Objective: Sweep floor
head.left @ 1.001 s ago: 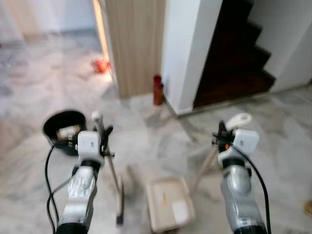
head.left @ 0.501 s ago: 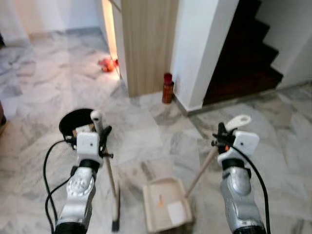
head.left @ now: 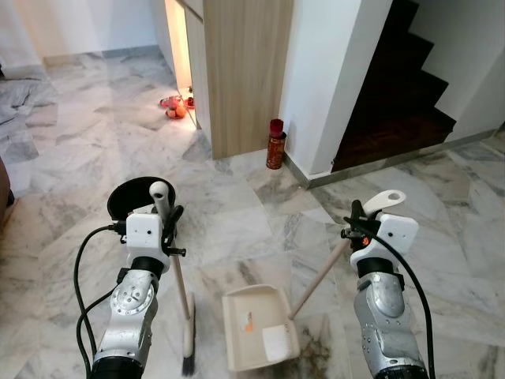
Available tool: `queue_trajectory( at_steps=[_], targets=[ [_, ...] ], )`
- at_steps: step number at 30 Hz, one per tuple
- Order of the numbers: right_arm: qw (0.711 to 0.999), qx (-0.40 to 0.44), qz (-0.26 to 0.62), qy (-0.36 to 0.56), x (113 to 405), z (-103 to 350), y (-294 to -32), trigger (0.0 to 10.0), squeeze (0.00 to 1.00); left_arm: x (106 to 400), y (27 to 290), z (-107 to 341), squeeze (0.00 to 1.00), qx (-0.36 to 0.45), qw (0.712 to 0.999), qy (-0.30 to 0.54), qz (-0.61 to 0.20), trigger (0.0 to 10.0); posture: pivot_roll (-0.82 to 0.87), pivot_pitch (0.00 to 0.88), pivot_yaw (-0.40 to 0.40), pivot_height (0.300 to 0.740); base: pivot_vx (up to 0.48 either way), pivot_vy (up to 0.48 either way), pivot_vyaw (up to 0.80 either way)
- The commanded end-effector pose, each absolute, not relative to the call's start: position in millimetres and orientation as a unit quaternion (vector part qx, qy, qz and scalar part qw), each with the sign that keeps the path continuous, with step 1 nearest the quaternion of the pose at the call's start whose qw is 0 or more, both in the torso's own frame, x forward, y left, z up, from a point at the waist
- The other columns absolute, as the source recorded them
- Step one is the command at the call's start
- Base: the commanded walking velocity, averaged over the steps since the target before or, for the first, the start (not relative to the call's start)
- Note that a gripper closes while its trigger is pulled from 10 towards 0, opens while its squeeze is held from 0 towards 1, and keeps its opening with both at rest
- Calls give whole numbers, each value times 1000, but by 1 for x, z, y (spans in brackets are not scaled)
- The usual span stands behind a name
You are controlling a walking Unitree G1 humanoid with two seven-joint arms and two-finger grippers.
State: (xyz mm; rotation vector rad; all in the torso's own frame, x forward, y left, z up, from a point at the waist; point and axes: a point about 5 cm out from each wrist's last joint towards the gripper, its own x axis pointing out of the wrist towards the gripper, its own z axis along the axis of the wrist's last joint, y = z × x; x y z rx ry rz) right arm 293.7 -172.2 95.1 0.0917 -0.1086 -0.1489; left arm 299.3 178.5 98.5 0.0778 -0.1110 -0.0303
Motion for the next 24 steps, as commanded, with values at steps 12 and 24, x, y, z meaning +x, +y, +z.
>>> queue_trajectory(
  at_steps=[12, 24],
  targets=[
    [994, 37, -68, -81, 298, 107, -174, 10000, 0, 305, 174, 113, 0, 45, 995, -81, -27, 10000, 26, 0, -15, 740, 204, 0, 449],
    [994, 38, -65, -82, 299, 107, -173, 10000, 0, 305, 173, 113, 0, 49, 995, -82, -31, 10000, 27, 0, -15, 740, 252, 0, 263]
  ],
)
